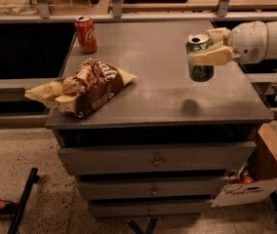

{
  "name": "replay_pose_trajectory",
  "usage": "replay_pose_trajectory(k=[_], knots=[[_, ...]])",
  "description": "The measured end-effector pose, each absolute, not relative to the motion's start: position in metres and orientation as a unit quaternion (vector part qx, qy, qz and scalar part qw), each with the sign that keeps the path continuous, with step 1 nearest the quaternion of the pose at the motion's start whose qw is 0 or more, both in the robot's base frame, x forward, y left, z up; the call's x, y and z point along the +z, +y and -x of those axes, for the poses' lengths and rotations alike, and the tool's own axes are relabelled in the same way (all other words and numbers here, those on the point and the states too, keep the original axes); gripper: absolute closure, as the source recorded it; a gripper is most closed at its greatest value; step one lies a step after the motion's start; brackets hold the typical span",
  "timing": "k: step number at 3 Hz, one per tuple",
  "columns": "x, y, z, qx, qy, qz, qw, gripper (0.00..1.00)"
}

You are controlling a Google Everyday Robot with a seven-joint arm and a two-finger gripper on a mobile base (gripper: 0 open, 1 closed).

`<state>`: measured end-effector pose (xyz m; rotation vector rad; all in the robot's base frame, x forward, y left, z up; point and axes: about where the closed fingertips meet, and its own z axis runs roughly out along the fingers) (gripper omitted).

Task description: Place green can upright

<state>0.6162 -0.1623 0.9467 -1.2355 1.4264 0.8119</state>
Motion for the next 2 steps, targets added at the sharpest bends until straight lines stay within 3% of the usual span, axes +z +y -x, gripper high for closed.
replay_pose_trajectory(k=[2], knots=[[0.9408,-0.1598,-0.6141,0.388,0.544,0.492,0.558,1.00]])
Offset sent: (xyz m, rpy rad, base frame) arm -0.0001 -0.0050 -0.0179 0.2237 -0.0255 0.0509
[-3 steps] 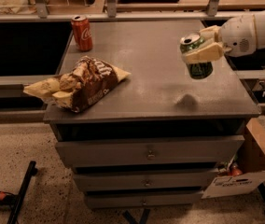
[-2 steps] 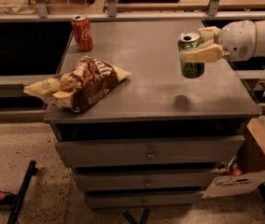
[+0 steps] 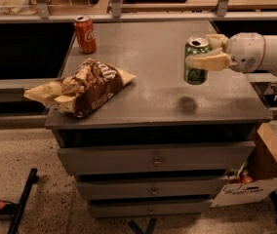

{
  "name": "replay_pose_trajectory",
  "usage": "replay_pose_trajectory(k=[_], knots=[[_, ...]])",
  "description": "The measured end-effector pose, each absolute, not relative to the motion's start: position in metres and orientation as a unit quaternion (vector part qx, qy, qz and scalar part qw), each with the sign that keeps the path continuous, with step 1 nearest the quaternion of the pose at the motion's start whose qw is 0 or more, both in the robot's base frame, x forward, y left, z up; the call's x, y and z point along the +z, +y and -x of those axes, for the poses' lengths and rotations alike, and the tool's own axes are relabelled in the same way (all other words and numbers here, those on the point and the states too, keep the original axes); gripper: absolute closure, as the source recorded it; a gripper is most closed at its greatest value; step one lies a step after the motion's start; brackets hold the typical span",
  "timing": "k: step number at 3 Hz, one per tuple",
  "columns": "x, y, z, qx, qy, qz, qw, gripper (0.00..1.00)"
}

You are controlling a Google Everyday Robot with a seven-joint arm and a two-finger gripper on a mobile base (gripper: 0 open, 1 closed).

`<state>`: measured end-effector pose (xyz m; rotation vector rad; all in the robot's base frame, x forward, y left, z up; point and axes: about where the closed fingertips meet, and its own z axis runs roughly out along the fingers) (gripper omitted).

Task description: Place green can upright

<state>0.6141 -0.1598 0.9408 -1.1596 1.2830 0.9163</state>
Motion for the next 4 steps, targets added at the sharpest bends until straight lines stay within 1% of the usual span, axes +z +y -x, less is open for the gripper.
replay_pose_trajectory(k=[1,4], knots=[[0.923,-0.161,-0.619,0.401,0.544,0.482,0.558,0.82],[0.896,-0.166,-0.625,0.416,0.552,0.462,0.555,0.12]])
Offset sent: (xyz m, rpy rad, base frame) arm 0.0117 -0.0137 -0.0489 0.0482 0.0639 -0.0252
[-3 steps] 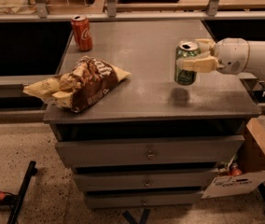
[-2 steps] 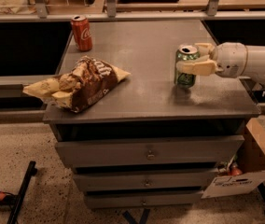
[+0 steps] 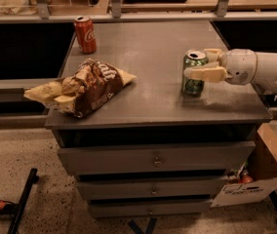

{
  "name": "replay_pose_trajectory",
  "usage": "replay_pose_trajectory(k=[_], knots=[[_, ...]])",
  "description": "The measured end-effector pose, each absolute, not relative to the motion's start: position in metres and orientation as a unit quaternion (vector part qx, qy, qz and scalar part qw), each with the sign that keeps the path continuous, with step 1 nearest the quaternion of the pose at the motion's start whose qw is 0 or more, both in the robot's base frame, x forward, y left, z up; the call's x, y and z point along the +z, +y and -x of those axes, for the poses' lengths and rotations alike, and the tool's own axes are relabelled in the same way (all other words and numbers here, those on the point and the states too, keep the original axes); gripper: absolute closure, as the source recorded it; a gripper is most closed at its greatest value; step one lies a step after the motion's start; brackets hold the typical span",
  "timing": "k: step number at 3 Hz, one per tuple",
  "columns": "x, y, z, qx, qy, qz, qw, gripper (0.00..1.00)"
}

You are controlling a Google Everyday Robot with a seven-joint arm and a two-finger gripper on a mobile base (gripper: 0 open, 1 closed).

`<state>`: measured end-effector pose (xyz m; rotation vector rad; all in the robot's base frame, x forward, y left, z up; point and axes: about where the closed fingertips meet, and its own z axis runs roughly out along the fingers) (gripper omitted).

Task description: Place green can upright

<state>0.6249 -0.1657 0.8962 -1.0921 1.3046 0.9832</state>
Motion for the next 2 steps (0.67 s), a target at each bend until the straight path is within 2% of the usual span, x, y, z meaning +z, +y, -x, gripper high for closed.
replay_pose_trajectory(k=[1,2], knots=[[0.8936,-0.1665,-0.6255,0.417,0.554,0.460,0.554,0.00],[0.8927,-0.1691,-0.6253,0.406,0.561,0.463,0.553,0.00]])
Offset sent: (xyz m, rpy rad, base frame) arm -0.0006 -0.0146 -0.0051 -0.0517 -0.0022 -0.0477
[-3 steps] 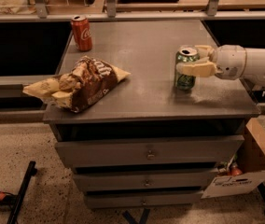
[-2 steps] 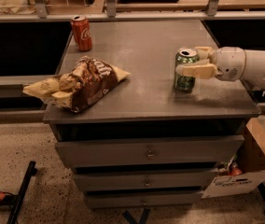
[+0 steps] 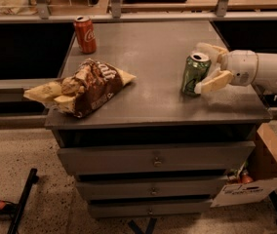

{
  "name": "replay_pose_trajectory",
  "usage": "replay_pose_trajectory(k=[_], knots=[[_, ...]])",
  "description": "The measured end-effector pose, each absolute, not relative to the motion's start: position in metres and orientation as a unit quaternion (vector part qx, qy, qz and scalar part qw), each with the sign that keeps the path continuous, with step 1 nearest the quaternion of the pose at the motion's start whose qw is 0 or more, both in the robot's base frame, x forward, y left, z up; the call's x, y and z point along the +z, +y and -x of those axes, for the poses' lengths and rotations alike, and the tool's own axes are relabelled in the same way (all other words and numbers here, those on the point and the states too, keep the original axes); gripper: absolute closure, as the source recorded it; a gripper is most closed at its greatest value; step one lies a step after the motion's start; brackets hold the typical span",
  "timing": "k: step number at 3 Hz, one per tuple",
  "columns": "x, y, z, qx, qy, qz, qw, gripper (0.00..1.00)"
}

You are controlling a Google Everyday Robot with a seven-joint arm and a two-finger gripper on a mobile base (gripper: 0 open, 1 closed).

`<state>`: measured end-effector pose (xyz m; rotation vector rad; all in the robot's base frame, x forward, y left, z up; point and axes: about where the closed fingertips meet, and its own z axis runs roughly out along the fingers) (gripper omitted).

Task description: Place green can upright

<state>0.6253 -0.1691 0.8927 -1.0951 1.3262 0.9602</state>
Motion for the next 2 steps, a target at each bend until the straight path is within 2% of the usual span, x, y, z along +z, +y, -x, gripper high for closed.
replay_pose_trajectory(k=[2], knots=[[0.9022,-0.1719,-0.6207,0.296,0.614,0.525,0.510,0.00]])
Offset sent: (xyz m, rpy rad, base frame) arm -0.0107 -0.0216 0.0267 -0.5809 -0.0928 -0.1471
